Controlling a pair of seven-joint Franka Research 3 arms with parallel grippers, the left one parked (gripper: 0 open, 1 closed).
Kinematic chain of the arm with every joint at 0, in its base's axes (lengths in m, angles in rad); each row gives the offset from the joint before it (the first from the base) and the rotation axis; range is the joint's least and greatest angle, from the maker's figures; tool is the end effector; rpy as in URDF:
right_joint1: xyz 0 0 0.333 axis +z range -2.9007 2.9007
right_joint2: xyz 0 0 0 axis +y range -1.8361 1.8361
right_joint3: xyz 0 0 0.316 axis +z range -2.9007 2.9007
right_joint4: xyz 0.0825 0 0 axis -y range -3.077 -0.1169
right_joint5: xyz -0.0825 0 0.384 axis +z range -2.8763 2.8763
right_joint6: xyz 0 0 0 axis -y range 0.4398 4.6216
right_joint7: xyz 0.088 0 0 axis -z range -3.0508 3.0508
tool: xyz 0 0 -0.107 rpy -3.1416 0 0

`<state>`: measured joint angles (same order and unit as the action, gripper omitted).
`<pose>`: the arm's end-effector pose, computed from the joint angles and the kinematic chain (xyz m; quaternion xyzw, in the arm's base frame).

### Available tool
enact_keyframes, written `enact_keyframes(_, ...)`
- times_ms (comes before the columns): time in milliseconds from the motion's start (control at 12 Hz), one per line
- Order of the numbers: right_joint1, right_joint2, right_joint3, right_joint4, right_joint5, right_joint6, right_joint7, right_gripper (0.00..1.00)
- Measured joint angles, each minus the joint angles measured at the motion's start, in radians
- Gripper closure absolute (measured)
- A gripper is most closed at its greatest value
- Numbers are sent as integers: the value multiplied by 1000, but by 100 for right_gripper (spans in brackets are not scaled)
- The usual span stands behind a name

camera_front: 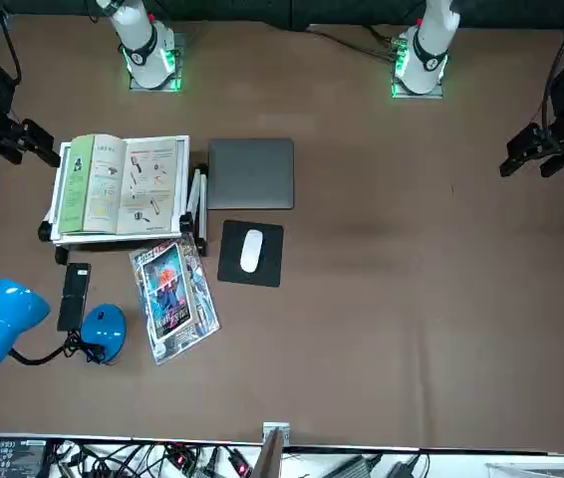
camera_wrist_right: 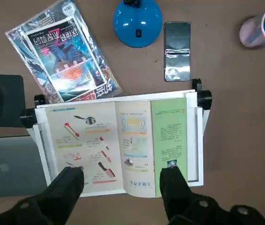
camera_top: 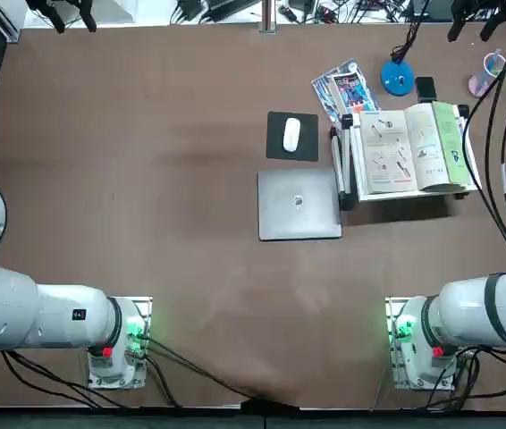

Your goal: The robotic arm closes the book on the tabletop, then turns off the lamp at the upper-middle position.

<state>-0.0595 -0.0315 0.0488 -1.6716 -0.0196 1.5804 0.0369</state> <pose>0.5427 -0.0075 0.5951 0.9992 -0.0234 -0.0297 0.0110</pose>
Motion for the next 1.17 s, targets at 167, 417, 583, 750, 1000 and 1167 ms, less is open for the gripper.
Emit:
enact_keyframes(167,-6,-13,-5,-15,0,-4,0,0)
enact_keyframes(417,-14,-56,-37,-63,12,-9,-9,0)
enact_keyframes(583,-17,-95,-67,-102,28,-13,-46,0)
enact_keyframes(750,-18,-130,-114,-135,59,-27,-93,0)
enact_keyframes(1000,-21,-151,-217,-162,124,-56,-201,0)
enact_keyframes(1167,-24,-149,-285,-174,166,-65,-285,0)
